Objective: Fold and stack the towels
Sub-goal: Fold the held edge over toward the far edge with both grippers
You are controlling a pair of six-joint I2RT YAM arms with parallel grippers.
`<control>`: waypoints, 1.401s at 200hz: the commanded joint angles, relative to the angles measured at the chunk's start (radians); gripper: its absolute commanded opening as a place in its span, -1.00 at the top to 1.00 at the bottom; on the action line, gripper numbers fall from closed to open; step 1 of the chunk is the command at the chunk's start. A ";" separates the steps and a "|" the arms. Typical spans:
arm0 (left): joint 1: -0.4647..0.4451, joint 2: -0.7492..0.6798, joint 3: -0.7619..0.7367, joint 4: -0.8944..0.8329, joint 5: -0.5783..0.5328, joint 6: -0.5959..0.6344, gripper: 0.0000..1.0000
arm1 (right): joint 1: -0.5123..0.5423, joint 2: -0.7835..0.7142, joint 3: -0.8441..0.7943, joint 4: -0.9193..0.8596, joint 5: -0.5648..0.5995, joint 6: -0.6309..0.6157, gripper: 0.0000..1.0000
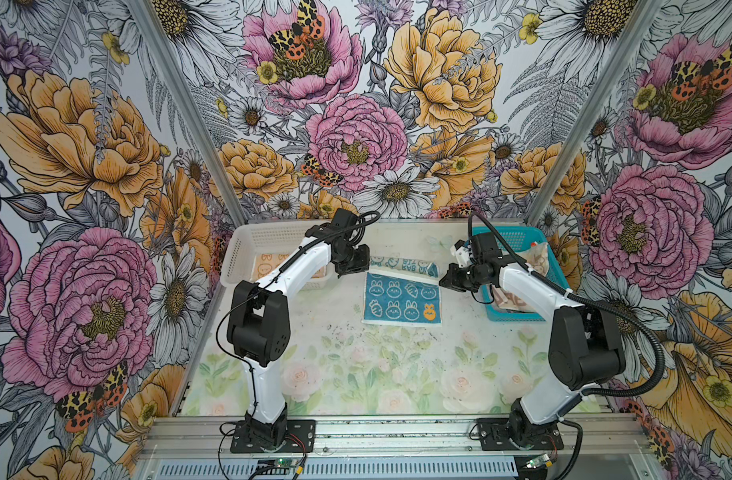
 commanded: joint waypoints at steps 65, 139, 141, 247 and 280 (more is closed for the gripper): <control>0.037 0.117 0.359 0.012 -0.208 0.045 1.00 | -0.096 0.108 0.354 0.031 0.258 0.025 1.00; 0.061 0.170 0.380 0.009 -0.190 0.071 1.00 | -0.097 0.157 0.340 0.033 0.198 0.019 1.00; 0.063 0.165 0.373 0.009 -0.189 0.071 1.00 | -0.095 0.153 0.331 0.033 0.195 0.020 1.00; 0.019 -0.206 -0.353 0.106 -0.163 0.004 1.00 | 0.022 -0.083 -0.221 0.068 0.205 0.050 1.00; -0.030 -0.213 -0.502 0.177 -0.144 -0.036 1.00 | 0.034 -0.098 -0.318 0.088 0.218 0.060 1.00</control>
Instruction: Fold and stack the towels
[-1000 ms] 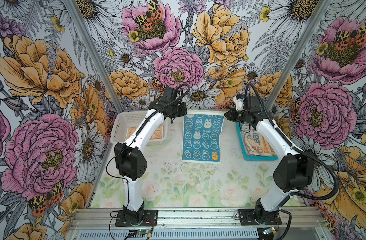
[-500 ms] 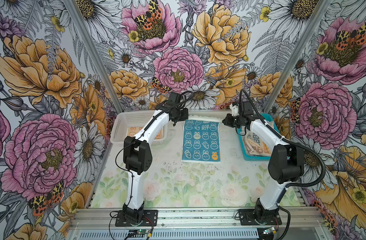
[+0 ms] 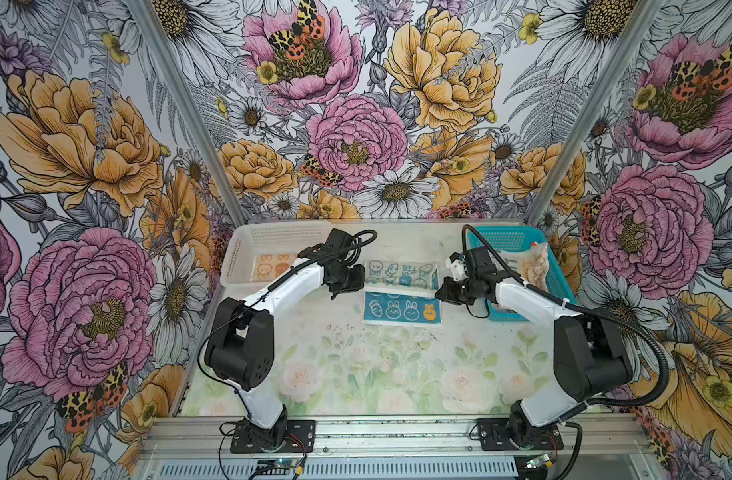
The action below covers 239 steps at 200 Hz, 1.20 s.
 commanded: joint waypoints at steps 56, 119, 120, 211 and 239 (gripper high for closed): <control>0.011 0.033 -0.087 0.080 -0.097 -0.057 1.00 | -0.051 -0.029 -0.001 -0.068 0.193 0.003 1.00; 0.103 0.184 0.294 0.027 -0.077 -0.013 1.00 | -0.133 0.120 0.355 -0.126 0.207 -0.020 1.00; 0.105 0.189 0.301 0.027 -0.076 -0.013 1.00 | -0.134 0.124 0.362 -0.127 0.207 -0.020 1.00; 0.162 0.555 0.905 -0.088 -0.054 0.034 1.00 | -0.182 0.422 0.859 -0.200 0.223 -0.092 1.00; 0.169 0.587 0.999 -0.105 -0.048 0.042 1.00 | -0.194 0.454 0.925 -0.201 0.201 -0.108 1.00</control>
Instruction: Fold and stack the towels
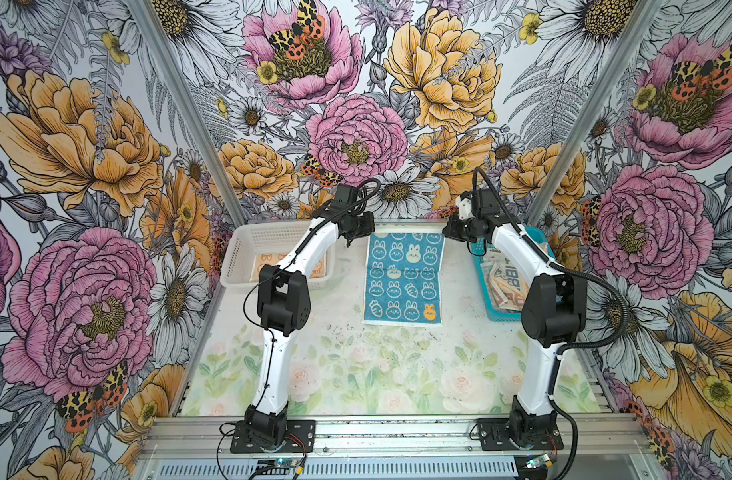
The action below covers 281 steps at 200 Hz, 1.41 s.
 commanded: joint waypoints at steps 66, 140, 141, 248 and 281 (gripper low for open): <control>0.068 -0.134 -0.116 -0.085 -0.104 0.039 1.00 | -0.051 -0.030 -0.077 -0.043 0.048 -0.036 1.00; 0.017 -0.358 -0.629 0.010 -0.122 0.016 1.00 | -0.026 -0.188 -0.425 -0.002 0.073 -0.022 1.00; 0.017 -0.359 -0.633 0.012 -0.120 0.015 1.00 | -0.026 -0.191 -0.427 -0.002 0.074 -0.021 1.00; -0.041 -0.456 -0.971 0.121 -0.107 -0.037 1.00 | 0.044 -0.361 -0.818 0.076 0.089 0.055 1.00; -0.048 -0.507 -1.021 0.137 -0.104 -0.045 1.00 | 0.050 -0.392 -0.833 0.075 0.095 0.059 1.00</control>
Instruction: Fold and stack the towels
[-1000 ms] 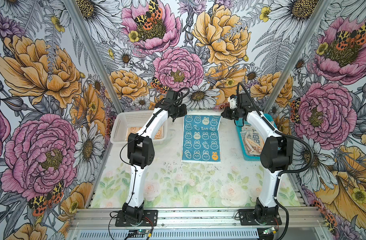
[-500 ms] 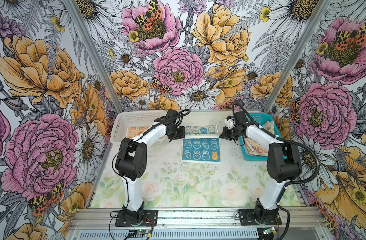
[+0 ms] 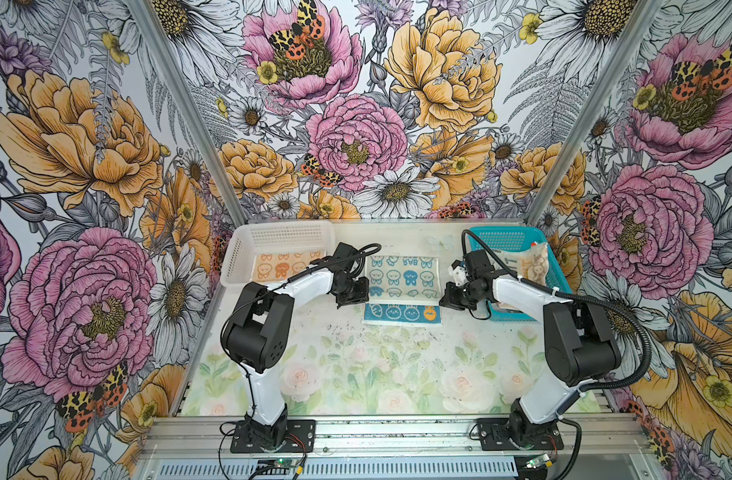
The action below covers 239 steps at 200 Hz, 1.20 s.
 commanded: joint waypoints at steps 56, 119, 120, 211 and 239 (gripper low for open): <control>0.029 -0.118 -0.060 -0.036 -0.135 -0.027 1.00 | -0.027 -0.141 -0.085 -0.036 0.194 0.029 1.00; 0.013 -0.060 -0.168 0.021 -0.123 -0.061 1.00 | 0.025 -0.049 -0.169 0.034 0.165 0.053 1.00; 0.013 -0.058 -0.168 0.022 -0.124 -0.062 1.00 | 0.026 -0.046 -0.170 0.035 0.165 0.054 1.00; 0.087 0.064 -0.026 0.023 -0.100 -0.047 1.00 | 0.028 0.099 -0.030 0.053 0.174 0.064 1.00; 0.096 0.073 0.053 -0.016 -0.097 -0.036 1.00 | 0.025 0.123 0.039 0.045 0.167 0.059 1.00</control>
